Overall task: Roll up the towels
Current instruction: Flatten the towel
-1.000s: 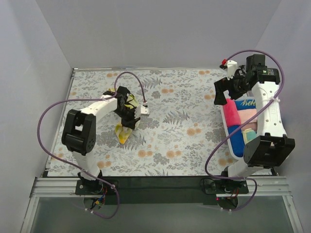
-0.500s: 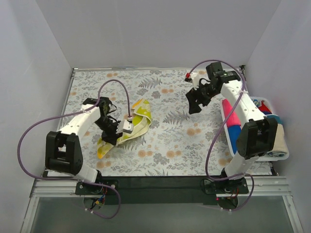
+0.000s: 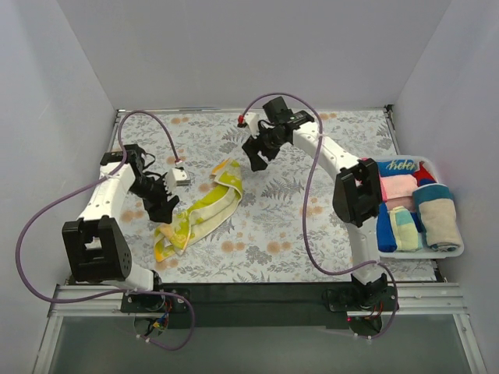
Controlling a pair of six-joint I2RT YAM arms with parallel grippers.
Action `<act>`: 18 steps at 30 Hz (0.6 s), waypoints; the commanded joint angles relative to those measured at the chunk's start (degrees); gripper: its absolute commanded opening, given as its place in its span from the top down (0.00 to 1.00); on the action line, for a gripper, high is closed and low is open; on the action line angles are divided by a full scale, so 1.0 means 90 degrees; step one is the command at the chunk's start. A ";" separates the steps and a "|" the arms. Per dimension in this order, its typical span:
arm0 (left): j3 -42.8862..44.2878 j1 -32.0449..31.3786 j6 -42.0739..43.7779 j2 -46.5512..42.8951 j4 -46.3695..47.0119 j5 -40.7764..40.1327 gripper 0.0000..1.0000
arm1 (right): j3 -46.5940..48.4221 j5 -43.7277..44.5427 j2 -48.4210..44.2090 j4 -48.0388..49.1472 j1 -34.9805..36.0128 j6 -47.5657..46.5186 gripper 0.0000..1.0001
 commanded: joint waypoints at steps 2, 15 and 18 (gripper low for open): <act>-0.0137 0.0106 -0.0613 -0.0395 0.0200 0.0307 0.41 | 0.0821 0.0127 0.0573 0.0435 0.0475 0.0350 0.31; -0.0577 0.0155 -0.0926 -0.0601 0.0425 0.0014 0.40 | 0.1134 0.0898 0.1522 0.0709 0.1374 0.0331 0.28; -0.0664 0.0155 -0.1013 -0.0552 0.0572 -0.0113 0.40 | 0.1018 0.1347 0.1581 0.0806 0.1374 0.0350 0.42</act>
